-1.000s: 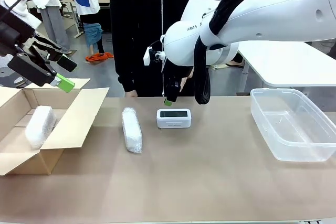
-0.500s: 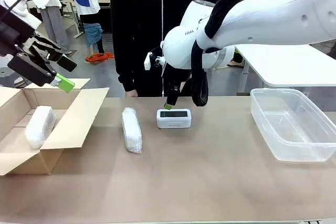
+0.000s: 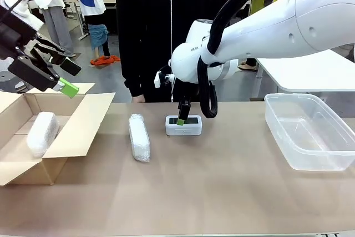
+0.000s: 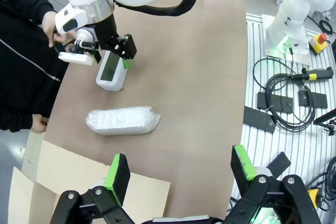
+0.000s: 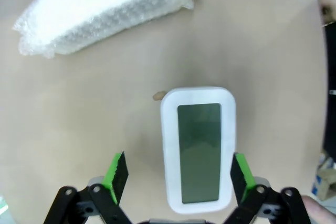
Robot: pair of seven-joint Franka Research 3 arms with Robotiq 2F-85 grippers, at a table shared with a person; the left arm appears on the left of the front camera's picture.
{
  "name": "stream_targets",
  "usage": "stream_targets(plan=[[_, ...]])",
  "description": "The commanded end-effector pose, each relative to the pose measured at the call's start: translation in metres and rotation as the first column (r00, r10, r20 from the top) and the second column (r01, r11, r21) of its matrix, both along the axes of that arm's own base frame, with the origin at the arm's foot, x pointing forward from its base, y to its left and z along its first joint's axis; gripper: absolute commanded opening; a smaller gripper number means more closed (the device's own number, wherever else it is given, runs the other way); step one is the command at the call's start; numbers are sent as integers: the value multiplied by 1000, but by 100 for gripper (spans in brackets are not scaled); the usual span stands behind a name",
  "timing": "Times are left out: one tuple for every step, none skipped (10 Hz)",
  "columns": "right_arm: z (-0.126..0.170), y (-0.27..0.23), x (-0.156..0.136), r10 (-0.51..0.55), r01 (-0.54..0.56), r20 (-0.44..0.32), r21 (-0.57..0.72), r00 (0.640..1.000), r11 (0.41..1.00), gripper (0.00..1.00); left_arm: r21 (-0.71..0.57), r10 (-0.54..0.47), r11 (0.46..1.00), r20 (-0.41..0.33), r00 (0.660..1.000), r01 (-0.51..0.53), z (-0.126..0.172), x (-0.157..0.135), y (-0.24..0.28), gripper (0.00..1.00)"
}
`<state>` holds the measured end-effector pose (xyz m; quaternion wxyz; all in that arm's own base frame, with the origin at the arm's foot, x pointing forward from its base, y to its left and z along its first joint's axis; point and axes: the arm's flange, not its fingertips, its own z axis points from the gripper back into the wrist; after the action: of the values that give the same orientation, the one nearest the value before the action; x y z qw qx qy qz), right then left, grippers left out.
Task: Separate and place wrapped and unwrapped clocks.
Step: Pick up the Digital clock indicated by the person.
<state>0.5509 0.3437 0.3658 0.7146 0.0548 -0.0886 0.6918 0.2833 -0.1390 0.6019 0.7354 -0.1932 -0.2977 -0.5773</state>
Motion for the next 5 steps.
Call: stream_targets(plan=[[-5,8,6,-2,1,-19,-44,1000,999,100,-10,-7,1000,-4,1000,7,0,0,1,100],[-10,10,9,-9,9,-8,-50,1000,999,100,-10,-7,1000,-4,1000,7,0,0,1,100],[-14,10,10,-6,6,-4,-56,1000,998,100,-10,-7,1000,-4,1000,7,0,0,1,100],[-18,9,12,-4,4,6,-74,1000,997,100,-10,-7,1000,-4,1000,7,0,0,1,100],[-20,9,13,-21,24,38,-88,999,996,100,-10,-7,1000,-4,1000,7,0,0,1,100]])
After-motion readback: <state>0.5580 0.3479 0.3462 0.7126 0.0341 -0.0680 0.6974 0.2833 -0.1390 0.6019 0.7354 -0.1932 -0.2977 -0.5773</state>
